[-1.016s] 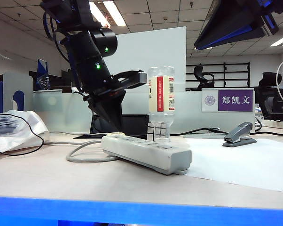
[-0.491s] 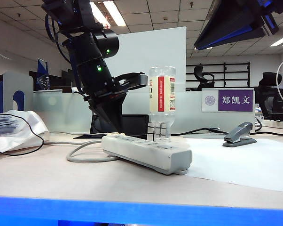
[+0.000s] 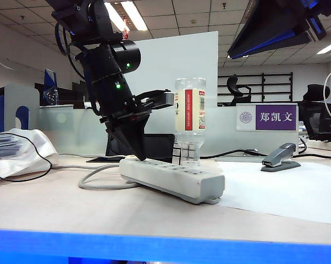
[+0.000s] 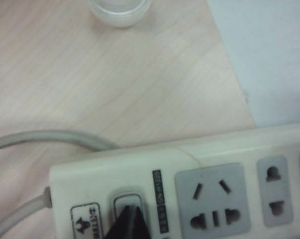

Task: Press the button on the power strip.

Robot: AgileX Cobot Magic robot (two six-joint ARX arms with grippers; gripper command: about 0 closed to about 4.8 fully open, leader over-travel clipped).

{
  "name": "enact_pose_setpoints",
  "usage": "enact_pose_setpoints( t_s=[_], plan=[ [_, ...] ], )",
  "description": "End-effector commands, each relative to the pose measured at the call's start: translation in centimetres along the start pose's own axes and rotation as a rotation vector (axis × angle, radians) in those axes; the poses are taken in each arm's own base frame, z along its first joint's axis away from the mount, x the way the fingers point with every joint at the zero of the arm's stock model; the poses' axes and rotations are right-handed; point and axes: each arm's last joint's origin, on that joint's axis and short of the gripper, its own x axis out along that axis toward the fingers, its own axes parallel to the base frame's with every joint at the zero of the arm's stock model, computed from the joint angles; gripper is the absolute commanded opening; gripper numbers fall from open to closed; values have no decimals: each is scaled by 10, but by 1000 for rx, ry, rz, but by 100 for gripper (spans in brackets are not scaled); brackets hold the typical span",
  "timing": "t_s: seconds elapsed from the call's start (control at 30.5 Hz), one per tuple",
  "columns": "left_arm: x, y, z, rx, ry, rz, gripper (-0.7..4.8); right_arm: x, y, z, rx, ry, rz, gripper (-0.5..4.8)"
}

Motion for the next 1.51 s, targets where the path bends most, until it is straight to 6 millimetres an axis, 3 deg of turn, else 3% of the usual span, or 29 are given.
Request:
enact_pose_setpoints(
  t_s=[0.03, 0.33, 0.69, 0.88, 1.02, 1.15, 1.31, 1.51],
  plan=[
    [6, -1, -4, -7, 42, -16, -5, -1, 0, 3, -13, -23, -4, 3],
    [24, 1, -12, -14, 101, -49, -5, -1, 0, 3, -15, -28, -11, 3],
    [-23, -3, 7, 28, -60, 30, -5, -1, 0, 4, -15, -29, -22, 3],
    [-27, -5, 6, 25, -50, 24, -5, -1, 0, 4, -16, -32, -22, 3],
    [-29, -9, 2, 26, -46, -69, -5, -1, 0, 4, -16, -34, -30, 3],
    [-48, -15, 2, 55, -90, -75, -5, -5, 1, 7, -26, -62, -30, 3],
    [-86, -25, 0, 63, -171, -36, -5, -18, 5, 13, -48, -142, -72, 3],
    [-136, -49, -21, 68, -286, 26, -5, -45, 16, 20, -69, -267, -84, 3]
  ],
)
